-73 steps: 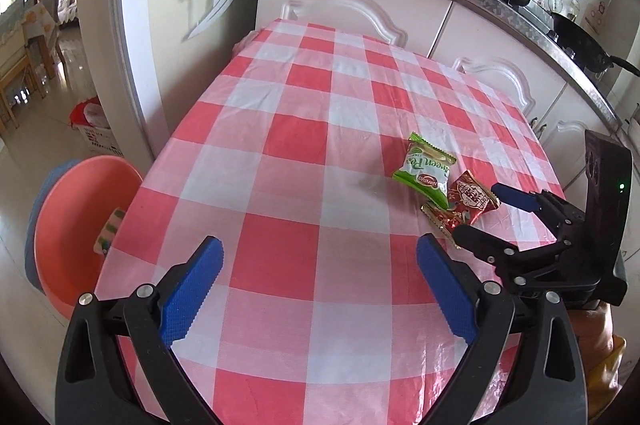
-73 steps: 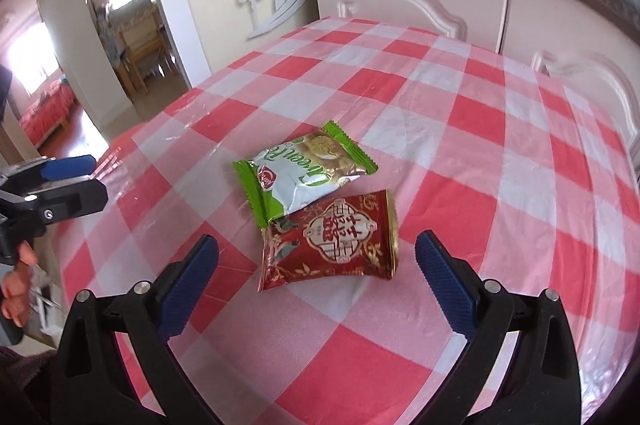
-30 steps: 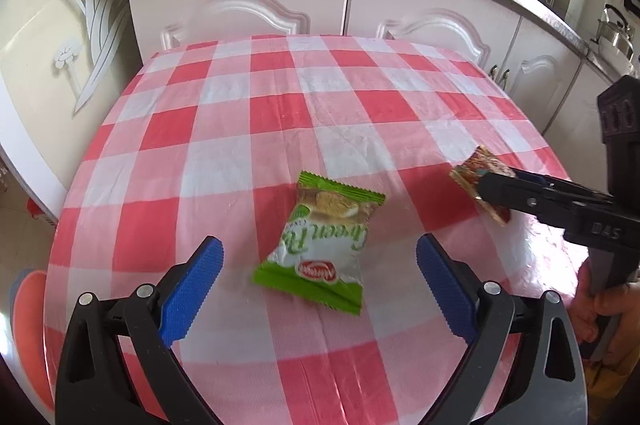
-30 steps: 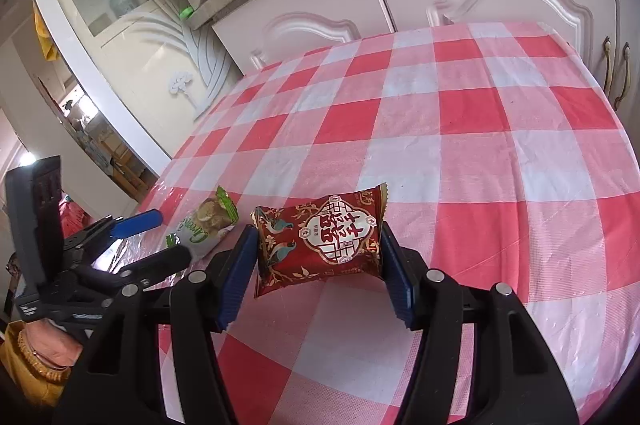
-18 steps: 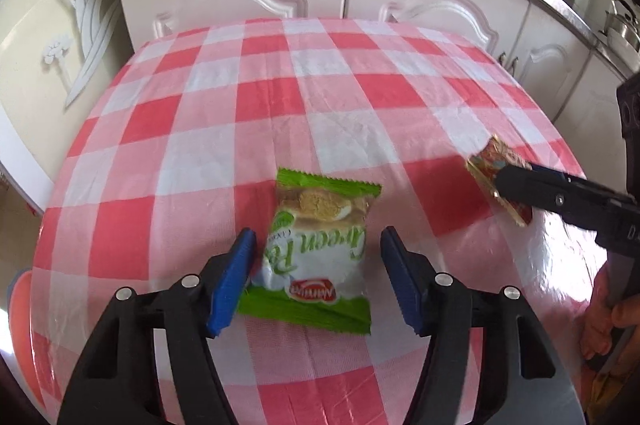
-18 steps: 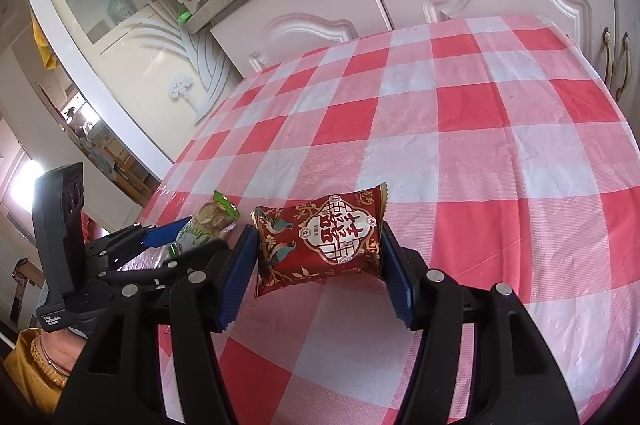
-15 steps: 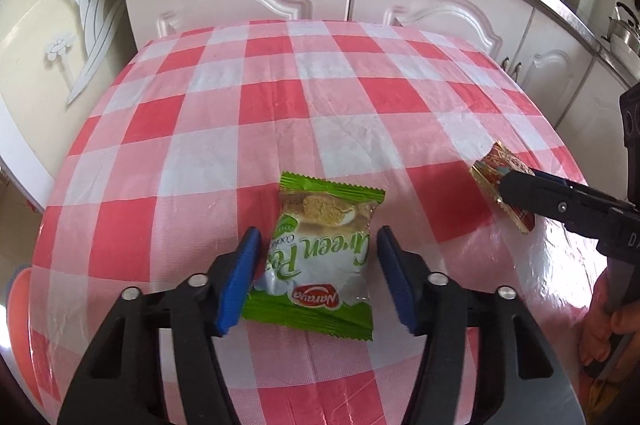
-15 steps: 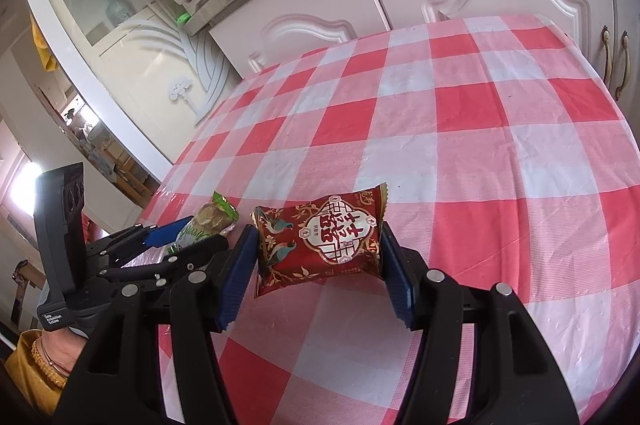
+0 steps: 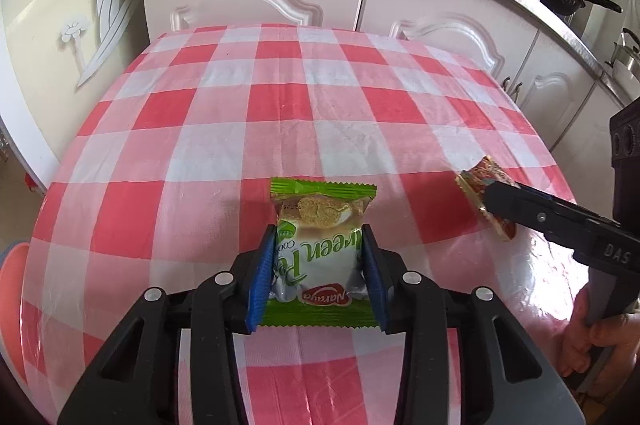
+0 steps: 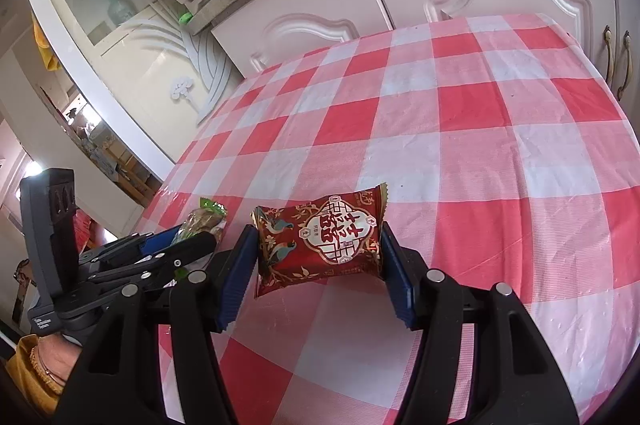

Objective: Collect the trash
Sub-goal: 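Grasp the green Green Peas packet with the left tool, then carry the green and red packets over the pink bucket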

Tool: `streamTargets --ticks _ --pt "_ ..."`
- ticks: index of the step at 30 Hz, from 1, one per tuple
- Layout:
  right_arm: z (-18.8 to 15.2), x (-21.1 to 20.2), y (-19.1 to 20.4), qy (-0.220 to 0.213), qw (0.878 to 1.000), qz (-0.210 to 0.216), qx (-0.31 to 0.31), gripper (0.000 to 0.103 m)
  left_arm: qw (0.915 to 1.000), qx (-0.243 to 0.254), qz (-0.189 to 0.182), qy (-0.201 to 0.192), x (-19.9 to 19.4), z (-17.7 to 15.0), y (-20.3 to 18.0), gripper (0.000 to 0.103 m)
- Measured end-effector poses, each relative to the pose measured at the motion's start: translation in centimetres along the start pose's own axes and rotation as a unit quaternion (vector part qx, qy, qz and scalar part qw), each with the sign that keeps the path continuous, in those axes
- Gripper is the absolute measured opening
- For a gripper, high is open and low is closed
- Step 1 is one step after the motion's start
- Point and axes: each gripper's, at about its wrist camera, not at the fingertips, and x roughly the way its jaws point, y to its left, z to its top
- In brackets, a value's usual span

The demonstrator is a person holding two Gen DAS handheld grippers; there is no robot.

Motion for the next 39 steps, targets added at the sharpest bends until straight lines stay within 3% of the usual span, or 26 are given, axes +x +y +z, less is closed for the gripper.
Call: streamTargets --ticks 16,39 --pt "-0.3 -0.8 0.0 -0.016 1.000 0.000 0.002 0.060 0.9991 -0.026 -0.019 -0.026 -3.7 -1.0 1.5 0.041" --pt "-0.7 -0.9 0.9 -0.039 0.999 -0.017 0.011 0.060 0.9971 -0.060 0.016 -0.044 -7.7 -3.9 8.0 0.042"
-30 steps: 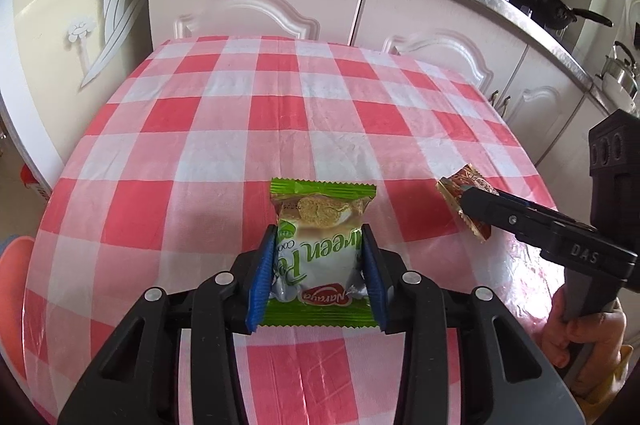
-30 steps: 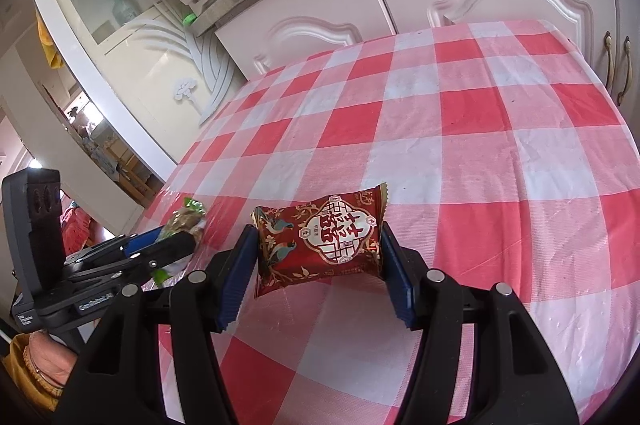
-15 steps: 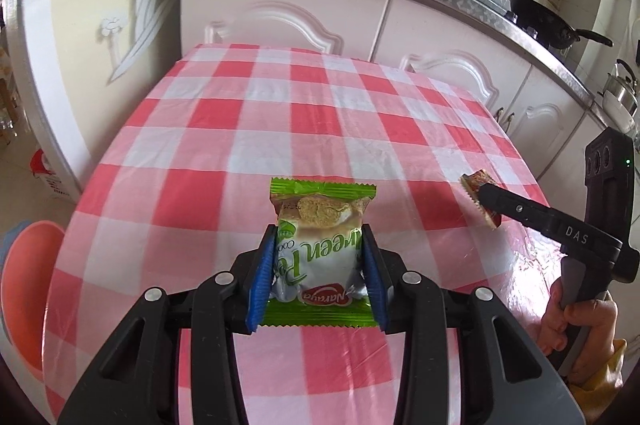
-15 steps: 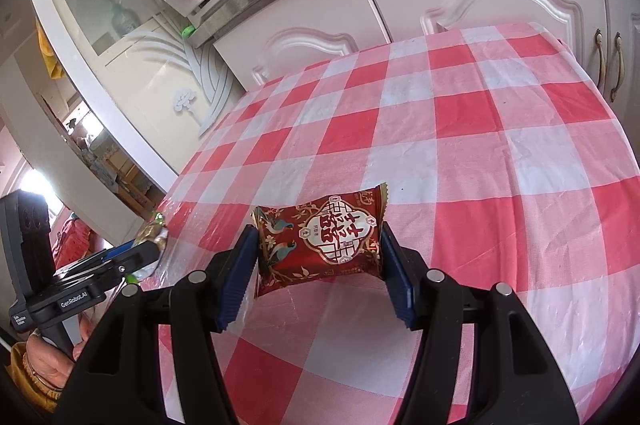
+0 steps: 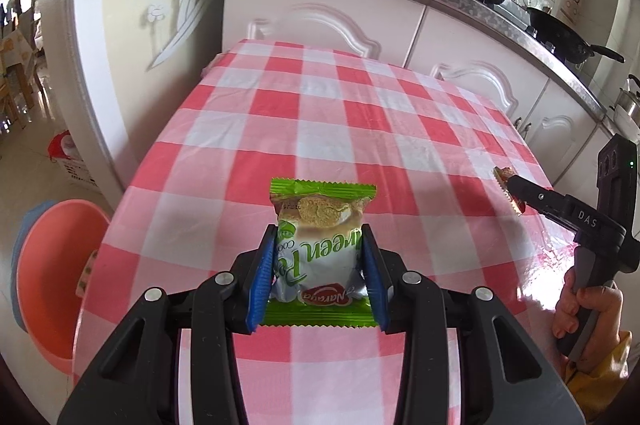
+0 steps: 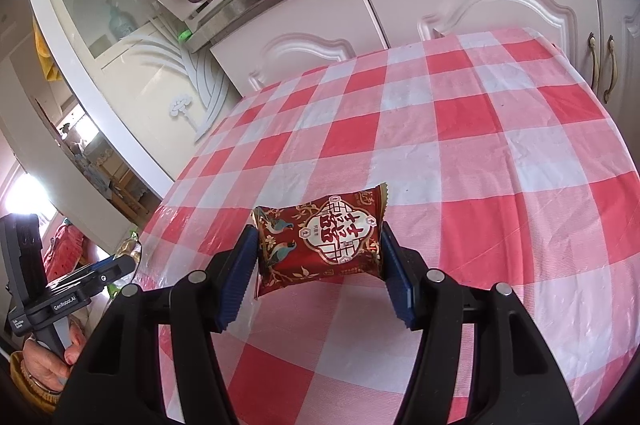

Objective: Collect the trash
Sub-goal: 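Carry the green and red packets over the pink bucket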

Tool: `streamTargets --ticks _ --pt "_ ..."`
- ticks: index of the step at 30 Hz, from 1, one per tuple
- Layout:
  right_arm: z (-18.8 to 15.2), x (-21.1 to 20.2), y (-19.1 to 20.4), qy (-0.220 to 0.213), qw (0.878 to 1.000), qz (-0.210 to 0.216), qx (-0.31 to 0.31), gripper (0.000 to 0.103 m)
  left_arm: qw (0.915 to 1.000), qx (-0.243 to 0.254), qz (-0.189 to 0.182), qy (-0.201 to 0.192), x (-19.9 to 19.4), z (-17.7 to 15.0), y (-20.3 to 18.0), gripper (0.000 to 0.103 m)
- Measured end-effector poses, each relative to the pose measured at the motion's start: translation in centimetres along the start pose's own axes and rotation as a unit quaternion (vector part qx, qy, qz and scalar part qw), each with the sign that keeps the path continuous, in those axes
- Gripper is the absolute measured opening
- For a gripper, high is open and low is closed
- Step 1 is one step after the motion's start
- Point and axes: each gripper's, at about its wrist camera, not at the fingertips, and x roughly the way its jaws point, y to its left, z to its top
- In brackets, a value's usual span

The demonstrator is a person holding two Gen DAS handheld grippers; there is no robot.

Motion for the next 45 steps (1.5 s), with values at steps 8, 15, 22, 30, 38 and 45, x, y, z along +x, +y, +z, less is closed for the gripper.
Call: streamTargets --ticks 8,15,22,30,38,45 --pt "-0.4 0.4 1.2 -0.002 1.000 -0.003 -0.003 0.060 0.9999 -0.008 0.003 -0.009 -0.9 -0.6 2.1 0.042" --pt "-0.9 1.2 2.8 0.007 1.000 0.004 -0.005 0.060 0.9997 -0.015 0.007 -0.016 -1.4 -1.1 3.8 0.042" --pt "-1.6 2.5 6.0 0.024 0.999 0.011 -0.029 0.060 0.9995 -0.016 0.021 -0.019 -1.8 -1.6 5.4 0.042" --pt "-2.8 4.1 11.9 0.055 0.994 0.036 -0.084 0.061 0.9984 -0.030 0.037 -0.030 -2.8 -2.1 8.3 0.042" --pt "-3.6 6.2 18.3 0.081 0.983 0.063 -0.153 0.061 0.9961 -0.051 0.061 -0.039 -4.1 -2.8 11.9 0.042" --pt "-4.4 8.6 24.1 0.102 0.968 0.089 -0.209 0.061 0.9929 -0.075 0.082 -0.042 -4.8 -3.6 15.5 0.042"
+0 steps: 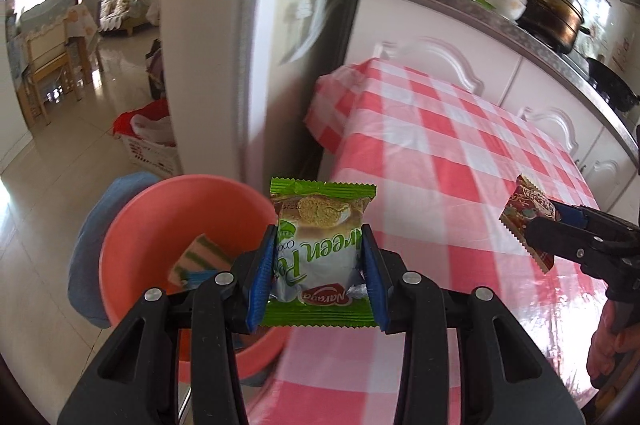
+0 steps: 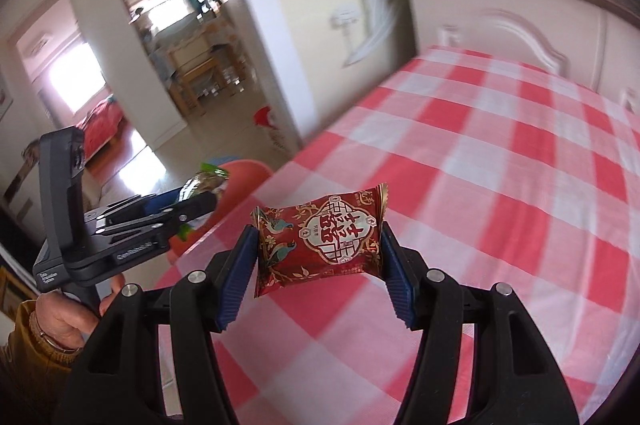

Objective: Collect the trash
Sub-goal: 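Carry the green and red packets over the pink bucket, then open the left tool to drop the green packet while the right tool drops the red packet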

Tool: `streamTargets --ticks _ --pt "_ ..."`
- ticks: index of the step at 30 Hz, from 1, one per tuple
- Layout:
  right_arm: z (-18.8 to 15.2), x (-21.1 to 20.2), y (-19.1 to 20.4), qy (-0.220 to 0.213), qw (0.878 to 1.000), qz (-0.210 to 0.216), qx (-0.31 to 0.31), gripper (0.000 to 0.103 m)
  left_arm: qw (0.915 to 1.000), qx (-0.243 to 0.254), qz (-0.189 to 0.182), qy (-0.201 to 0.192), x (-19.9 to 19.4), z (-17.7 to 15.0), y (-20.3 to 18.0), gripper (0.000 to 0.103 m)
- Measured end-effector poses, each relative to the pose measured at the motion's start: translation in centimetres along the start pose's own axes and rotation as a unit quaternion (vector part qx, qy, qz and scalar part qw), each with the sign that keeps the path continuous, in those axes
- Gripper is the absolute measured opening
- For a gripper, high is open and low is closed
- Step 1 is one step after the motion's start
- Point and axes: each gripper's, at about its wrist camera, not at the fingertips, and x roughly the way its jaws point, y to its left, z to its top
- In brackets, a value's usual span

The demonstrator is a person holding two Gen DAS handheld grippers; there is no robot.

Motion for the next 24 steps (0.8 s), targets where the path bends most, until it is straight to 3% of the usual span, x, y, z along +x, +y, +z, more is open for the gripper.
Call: streamTargets --ticks 15,24 --pt "3.5 7.7 9.2 0.045 0.991 0.038 -0.120 0.061 0.9975 -0.049 0.050 0.013 1.7 -1.0 6.7 0.042" --pt "4.2 11.6 11.8 0.071 0.984 0.042 -0.159 0.061 0.9943 -0.075 0.069 0.031 3.3 -1.9 9.9 0.042"
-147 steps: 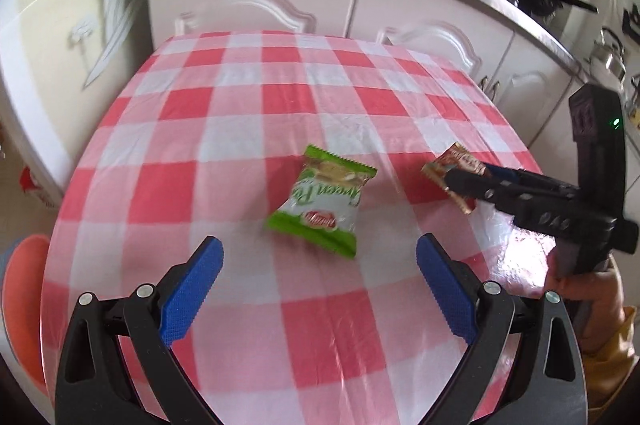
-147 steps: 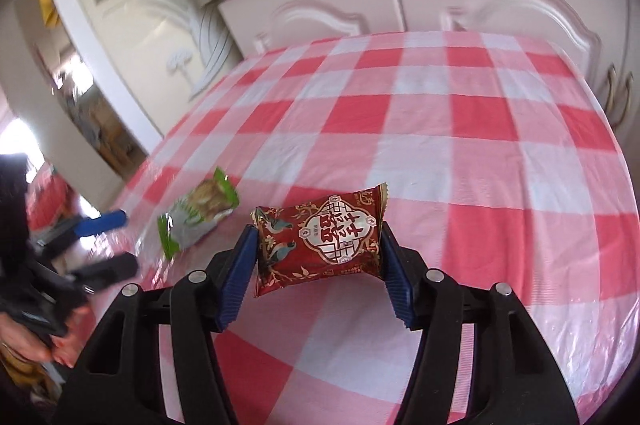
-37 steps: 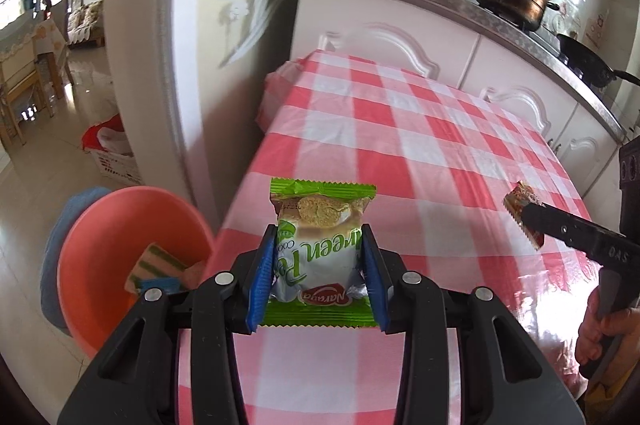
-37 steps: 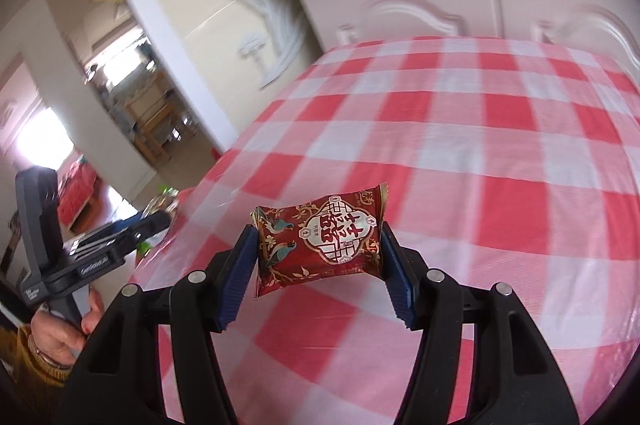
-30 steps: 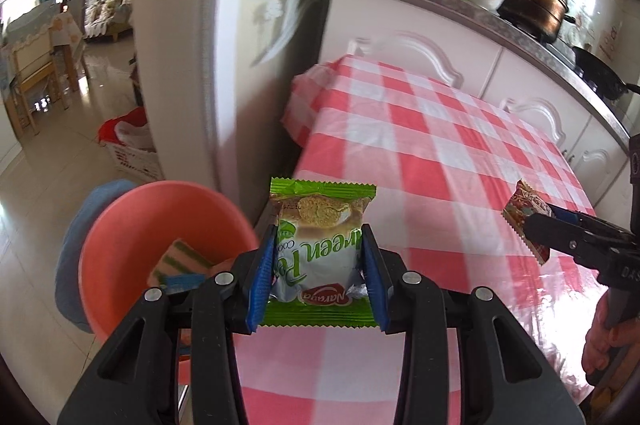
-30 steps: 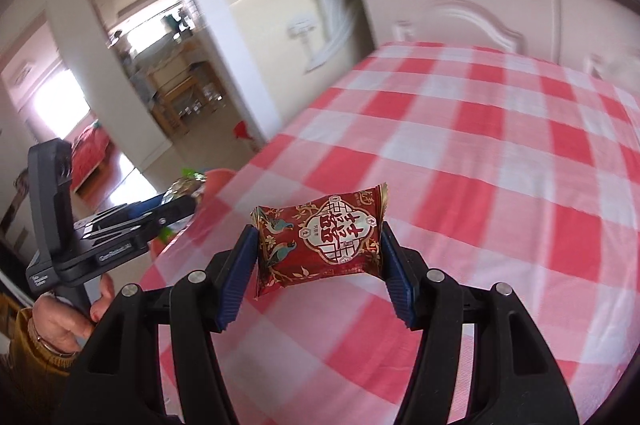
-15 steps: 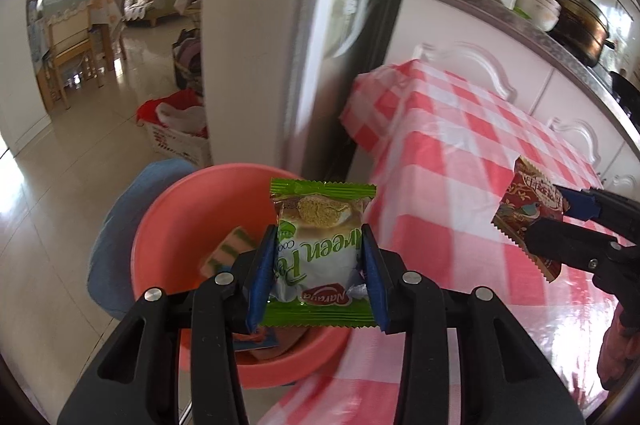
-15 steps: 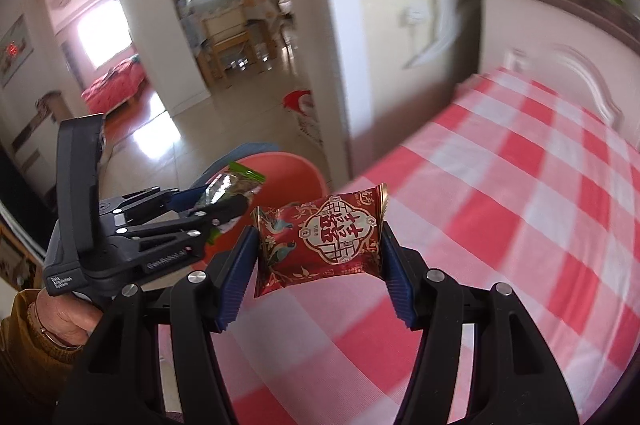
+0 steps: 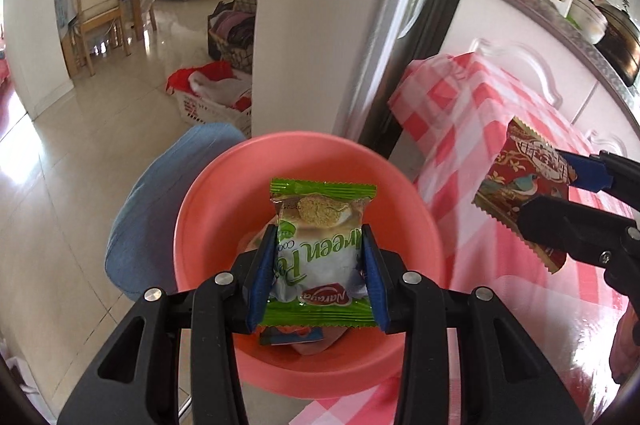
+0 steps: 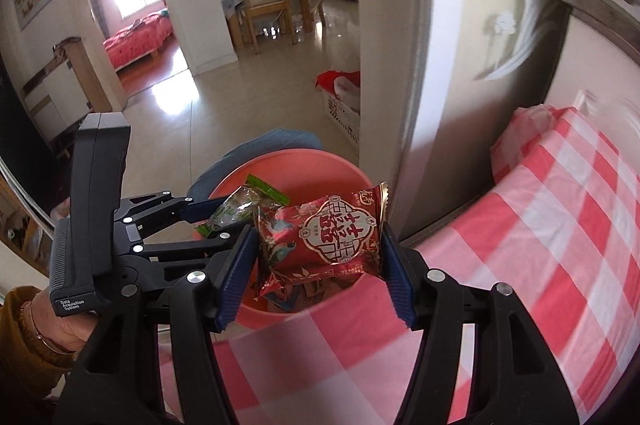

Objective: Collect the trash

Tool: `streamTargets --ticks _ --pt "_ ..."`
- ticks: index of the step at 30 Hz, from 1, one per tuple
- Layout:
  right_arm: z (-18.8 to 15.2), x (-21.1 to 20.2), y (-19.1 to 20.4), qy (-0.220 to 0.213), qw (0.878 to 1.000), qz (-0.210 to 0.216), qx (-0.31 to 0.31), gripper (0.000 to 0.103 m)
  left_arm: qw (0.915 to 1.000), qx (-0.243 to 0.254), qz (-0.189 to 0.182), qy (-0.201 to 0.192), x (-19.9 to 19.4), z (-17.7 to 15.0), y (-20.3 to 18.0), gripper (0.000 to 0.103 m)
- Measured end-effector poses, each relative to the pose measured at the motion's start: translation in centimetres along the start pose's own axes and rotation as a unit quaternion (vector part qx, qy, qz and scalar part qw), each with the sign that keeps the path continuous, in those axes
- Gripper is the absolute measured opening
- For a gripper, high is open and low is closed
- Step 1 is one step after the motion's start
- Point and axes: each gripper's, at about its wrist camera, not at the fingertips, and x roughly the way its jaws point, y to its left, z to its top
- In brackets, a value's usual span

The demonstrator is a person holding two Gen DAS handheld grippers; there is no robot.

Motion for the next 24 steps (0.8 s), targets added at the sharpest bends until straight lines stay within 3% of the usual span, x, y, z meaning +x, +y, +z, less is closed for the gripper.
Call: streamTargets --ticks 6,9,11,12,16,24 --pt "0.9 2.2 0.2 0.015 1.000 0.002 -0.014 0.063 0.9998 -0.014 0.003 0.015 1.5 -0.4 1.2 0.042" --pt "1.4 3.1 0.2 0.015 1.000 -0.016 -0.014 0.078 0.9995 -0.022 0.002 0.024 2.3 -0.6 1.4 0.046" --pt "1.3 3.2 0.0 0.011 1.000 -0.021 -0.007 0.078 0.9993 -0.023 0.004 0.031 2.7 -0.8 1.5 0.064" --pt "1.1 2.9 -0.3 0.007 1.000 -0.021 0.001 0.078 0.9991 -0.025 0.014 0.030 2.9 -0.9 1.6 0.080" --pt "0.3 1.5 -1.0 -0.015 0.999 -0.044 0.021 0.085 0.9992 -0.028 0.014 0.026 2.6 -1.2 1.6 0.091" --pt "-2.7 -3.9 -5.0 -0.063 0.989 -0.084 0.105 0.092 0.9995 -0.020 0.024 0.005 1.0 -0.2 1.0 0.093"
